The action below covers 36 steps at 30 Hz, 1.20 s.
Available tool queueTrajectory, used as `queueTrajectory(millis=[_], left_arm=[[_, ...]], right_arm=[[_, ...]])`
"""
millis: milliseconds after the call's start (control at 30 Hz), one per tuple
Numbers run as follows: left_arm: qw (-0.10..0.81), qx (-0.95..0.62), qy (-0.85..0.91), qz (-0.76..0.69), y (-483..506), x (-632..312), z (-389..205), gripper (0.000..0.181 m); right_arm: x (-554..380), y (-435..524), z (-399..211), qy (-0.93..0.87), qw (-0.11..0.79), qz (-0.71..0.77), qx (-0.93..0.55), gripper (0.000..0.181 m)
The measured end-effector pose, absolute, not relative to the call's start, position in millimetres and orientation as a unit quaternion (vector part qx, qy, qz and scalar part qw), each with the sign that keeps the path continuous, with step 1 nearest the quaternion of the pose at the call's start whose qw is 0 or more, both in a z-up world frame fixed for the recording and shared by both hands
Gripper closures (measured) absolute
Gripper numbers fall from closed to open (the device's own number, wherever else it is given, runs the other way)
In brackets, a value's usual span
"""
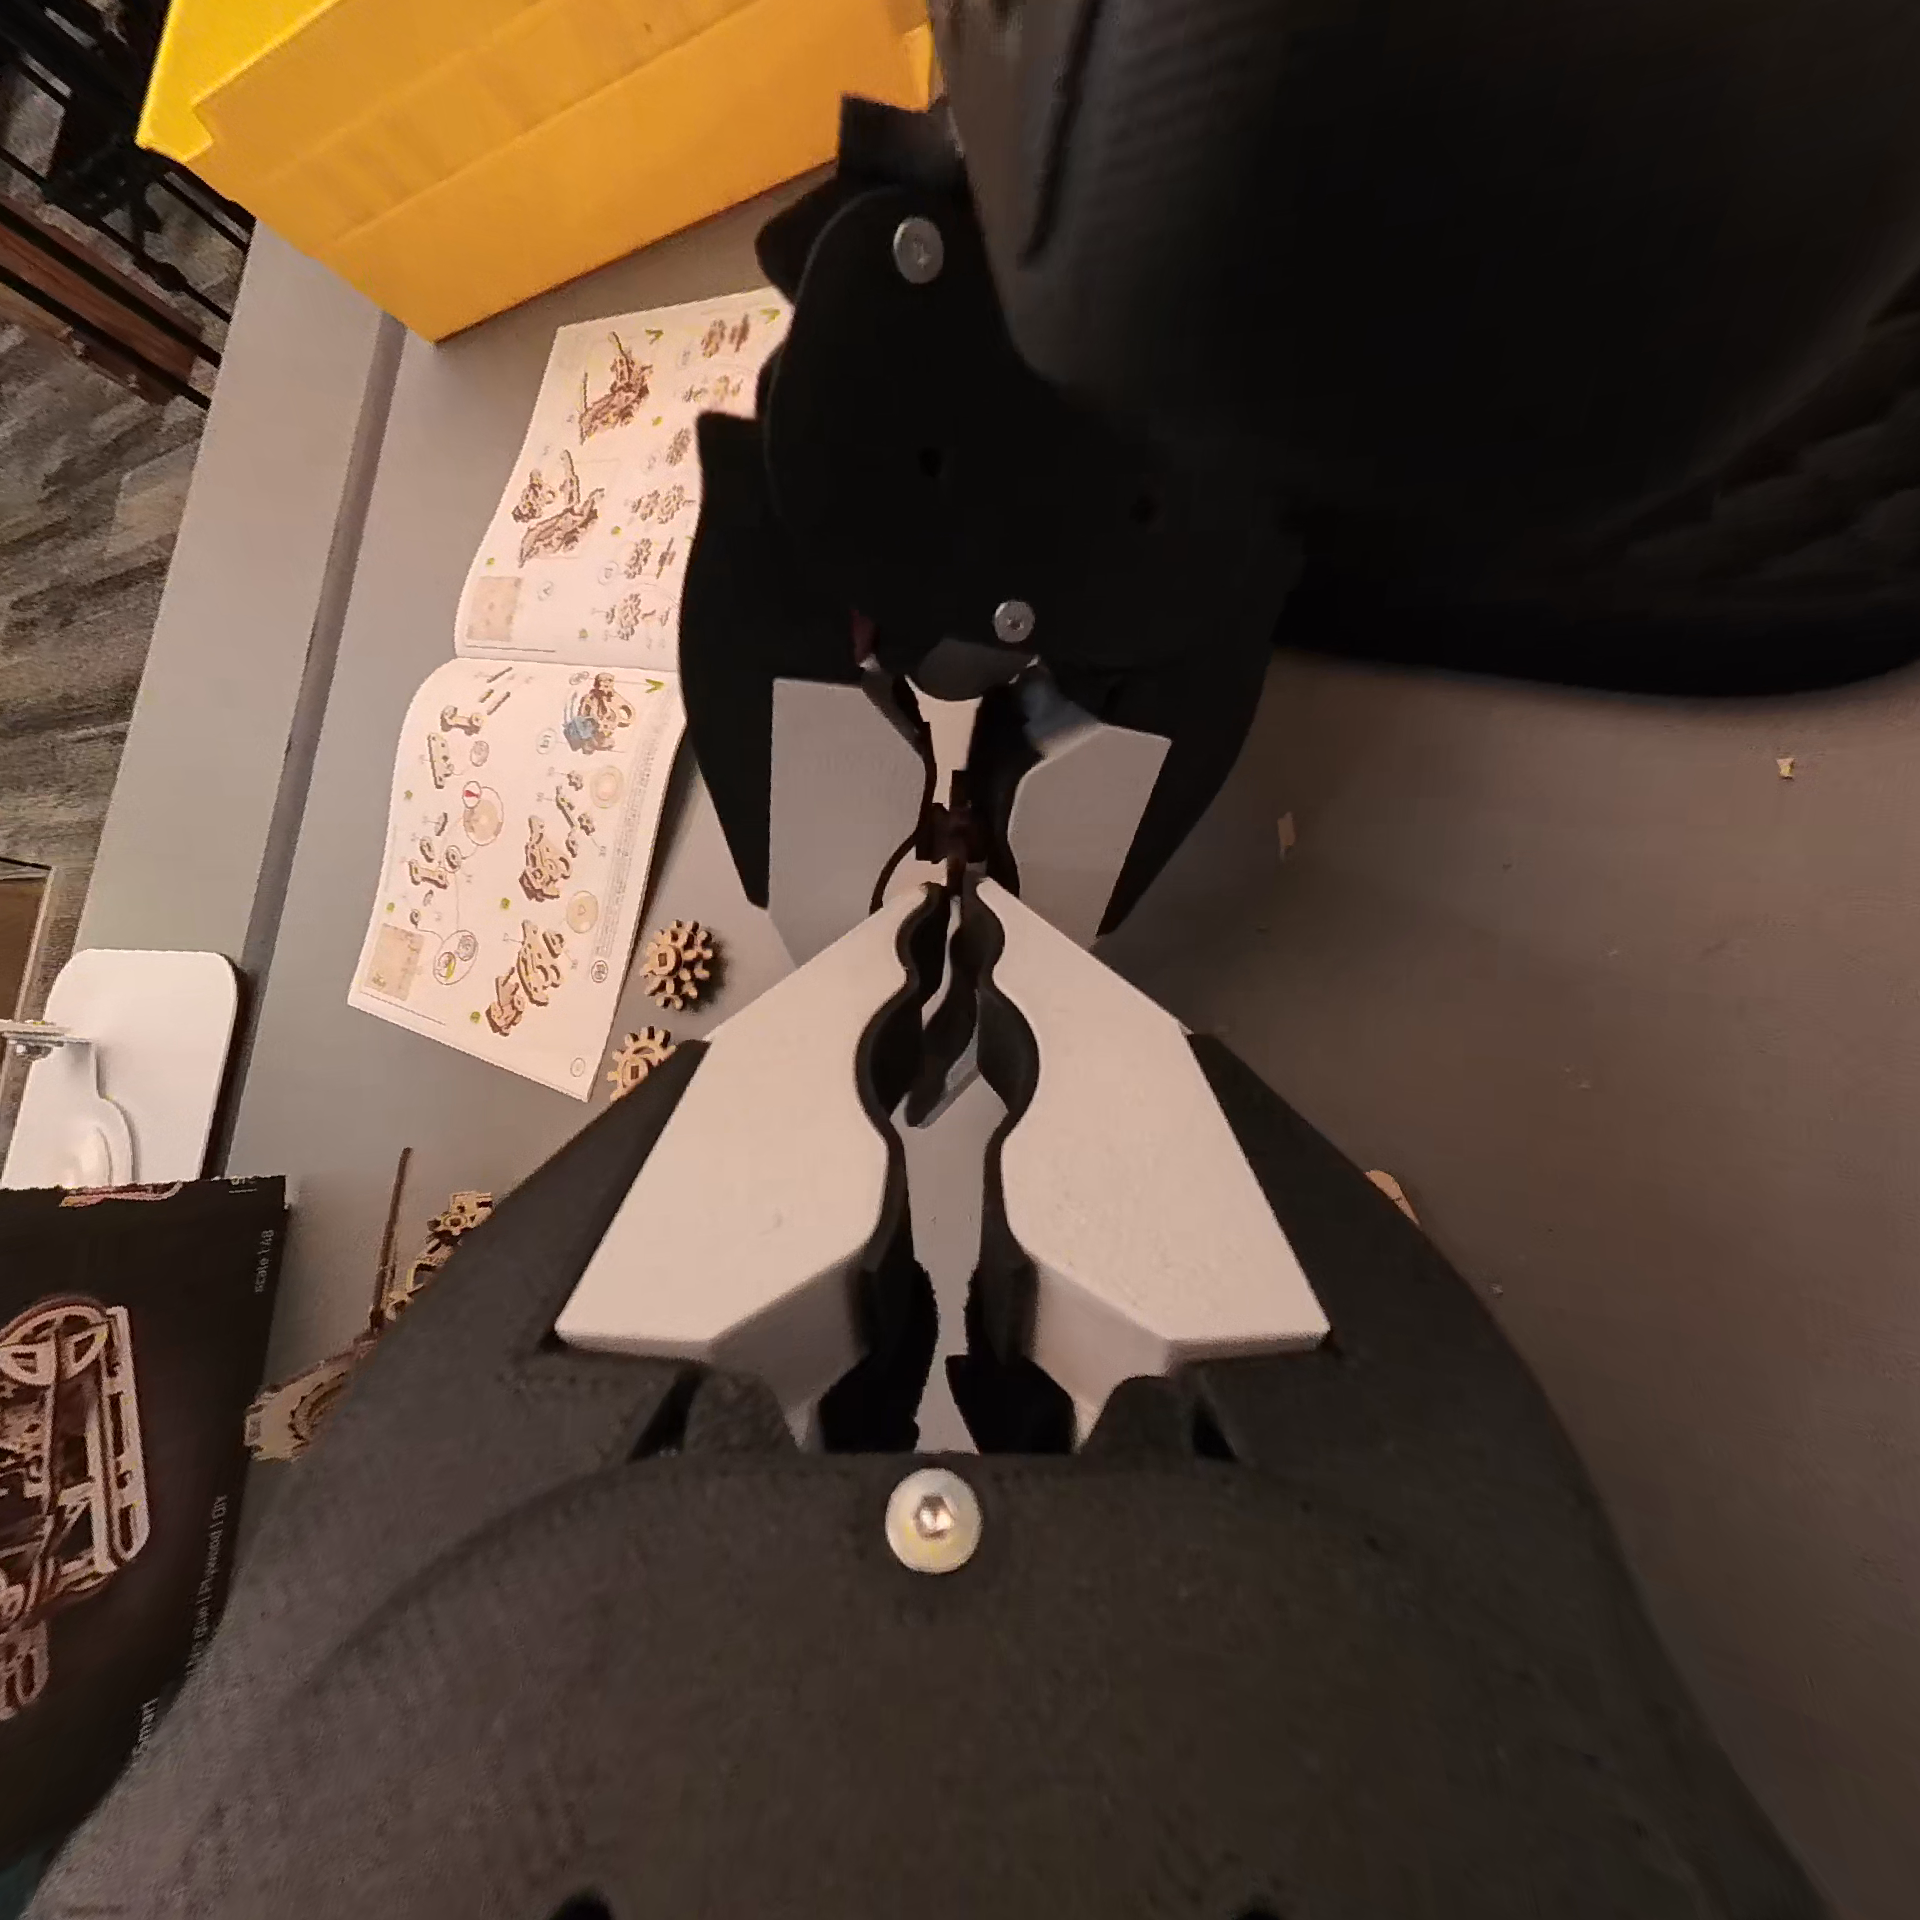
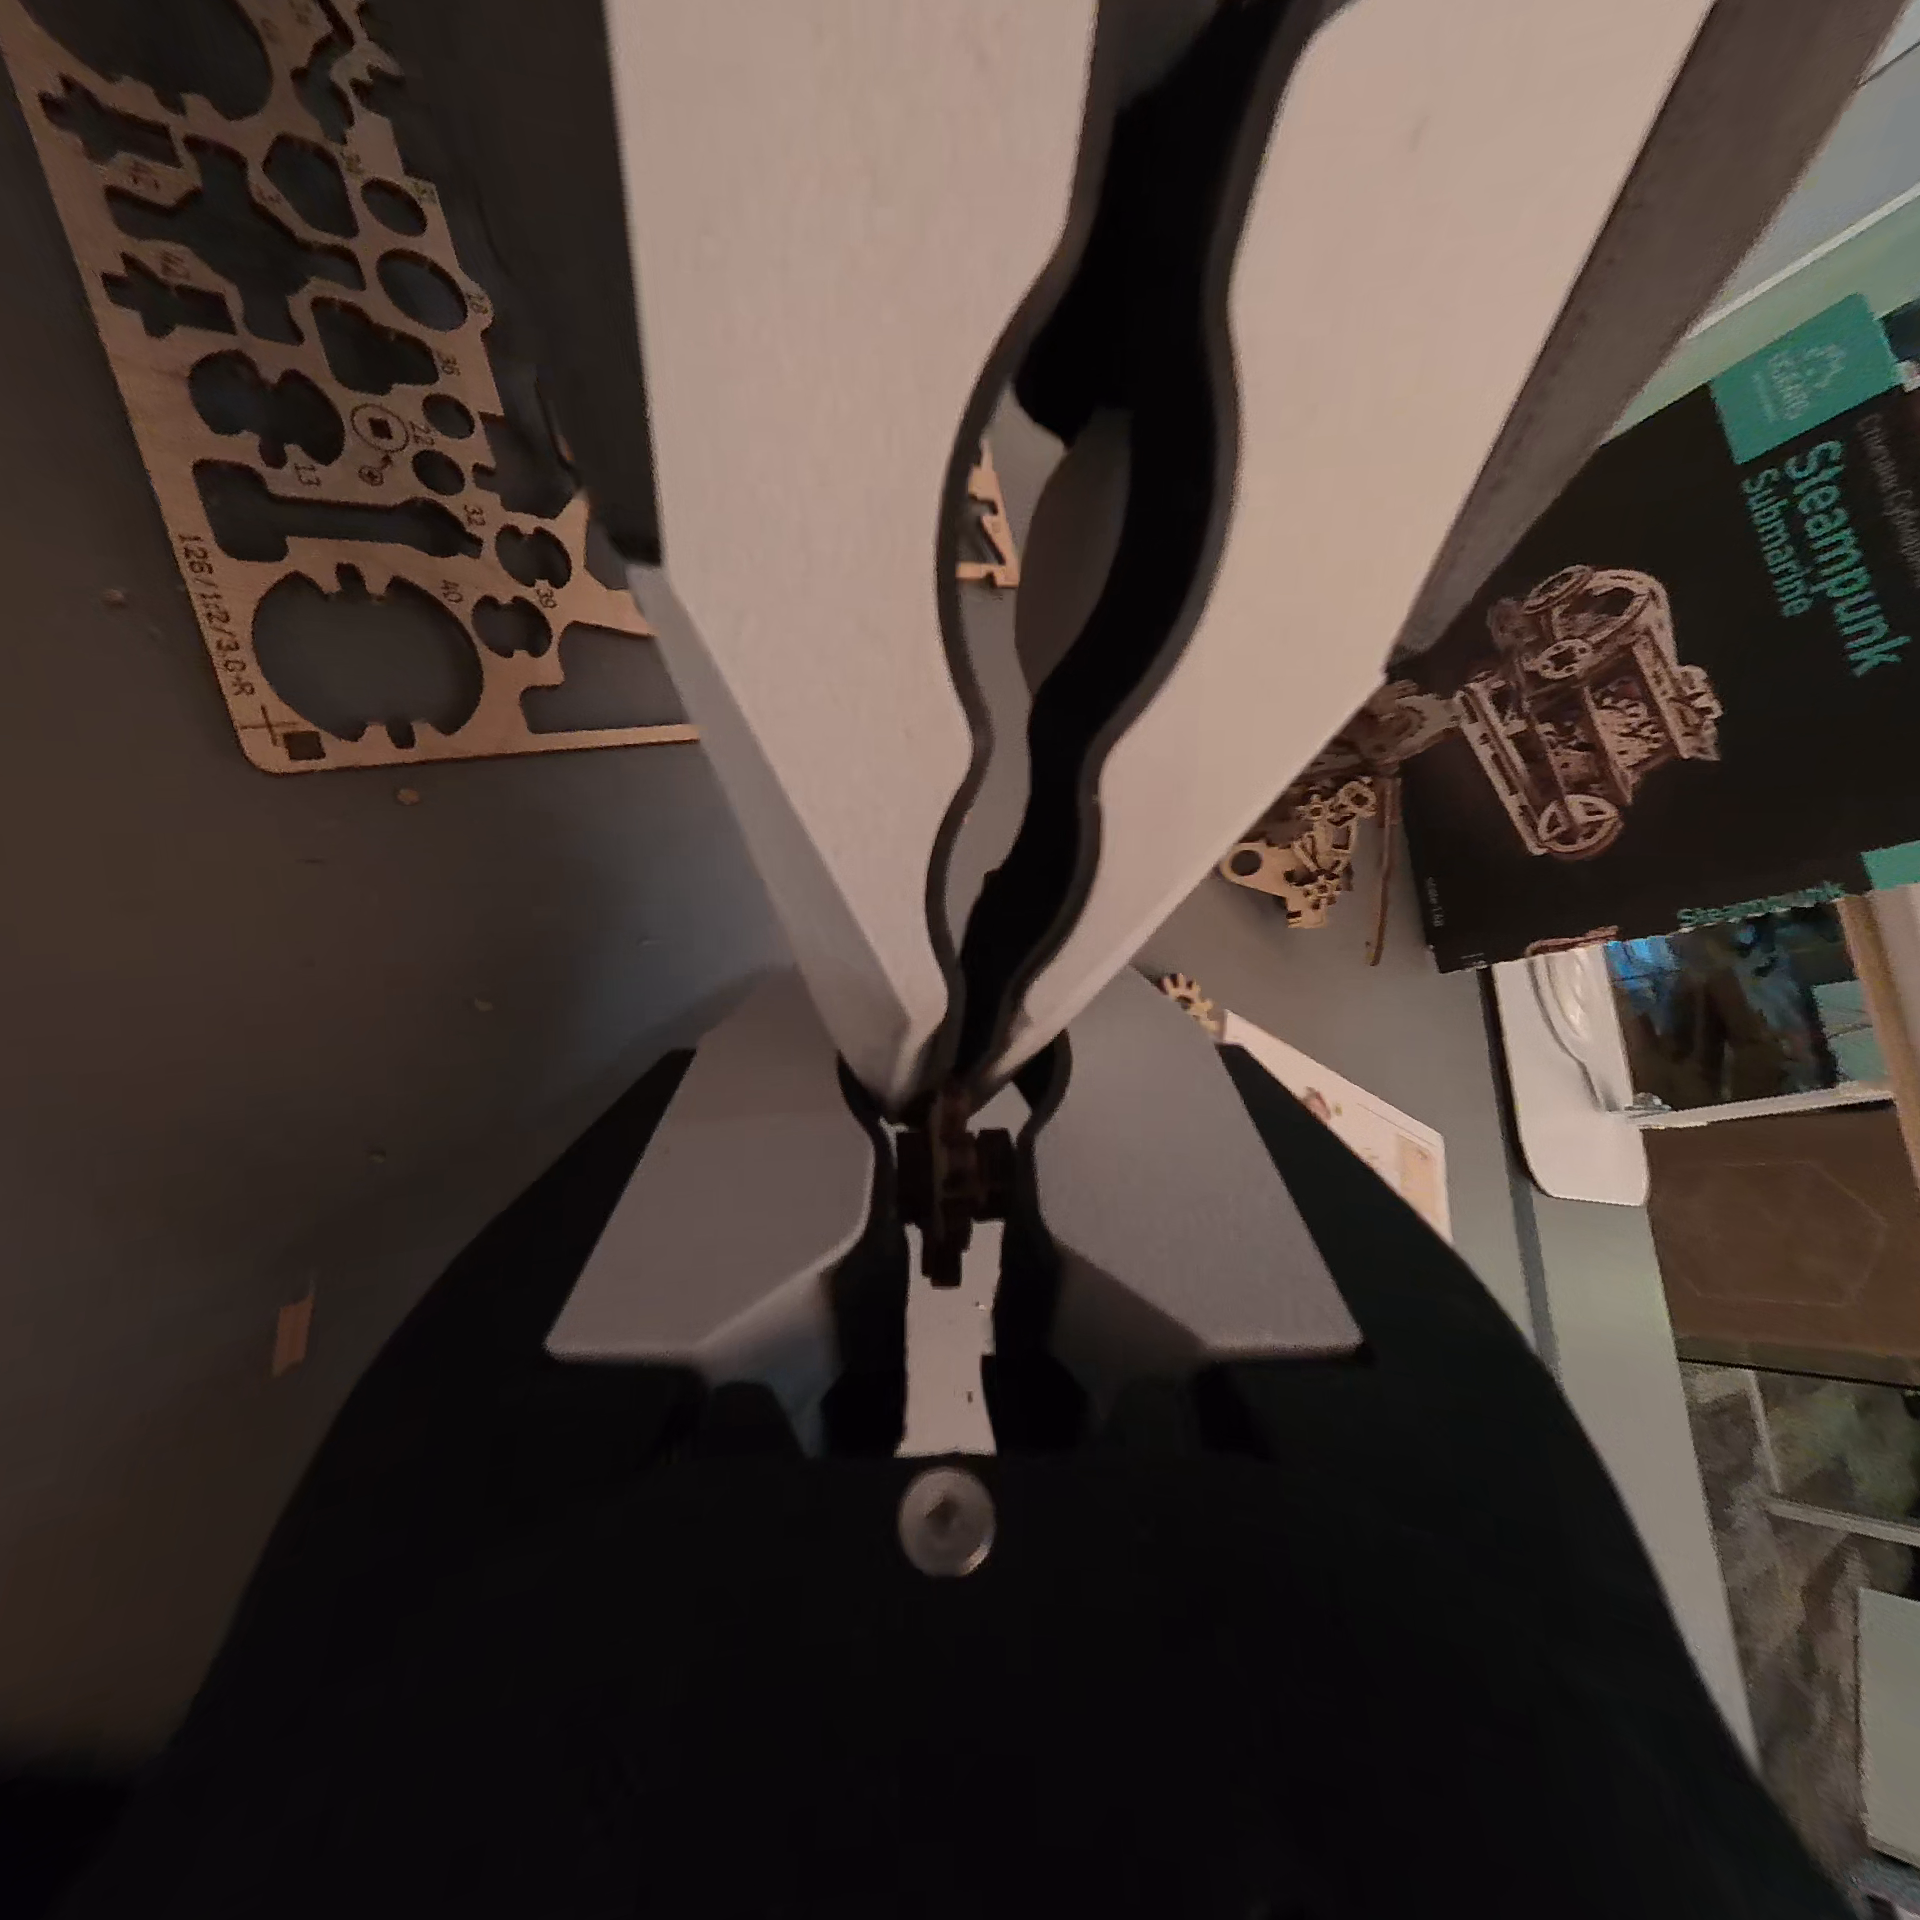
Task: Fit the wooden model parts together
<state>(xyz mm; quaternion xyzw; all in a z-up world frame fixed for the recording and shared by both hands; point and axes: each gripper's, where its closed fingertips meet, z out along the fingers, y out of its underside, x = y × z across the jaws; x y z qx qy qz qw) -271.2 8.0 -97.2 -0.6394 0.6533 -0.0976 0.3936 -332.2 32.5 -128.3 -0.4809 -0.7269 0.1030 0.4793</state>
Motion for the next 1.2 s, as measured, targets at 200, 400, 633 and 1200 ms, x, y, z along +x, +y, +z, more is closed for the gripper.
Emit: queueTrajectory(millis=[200, 400, 633, 1200], left_arm=[[0.419, -0.619, 0.659, -0.08, 10, -275, -91, 0.18], [0.422, -0.625, 0.652, -0.08, 16, -284, -88, 0.18], [0.404, -0.63, 0.661, -0.055, 21, -294, -97, 0.18], [0.545, -0.546, 0.618, -0.154, 8, -294, -32, 0.17]], right_arm=[[-330, 35, -111, -0.709, 0.512, 0.131, -0.467, 0.15], [-304, 25, -103, -0.711, 0.494, 0.181, -0.466, 0.153], [-287, 16, -81, -0.717, 0.498, 0.189, -0.45, 0.177], [-277, -6, -13, -0.646, 0.577, 0.316, -0.387, 0.18]])
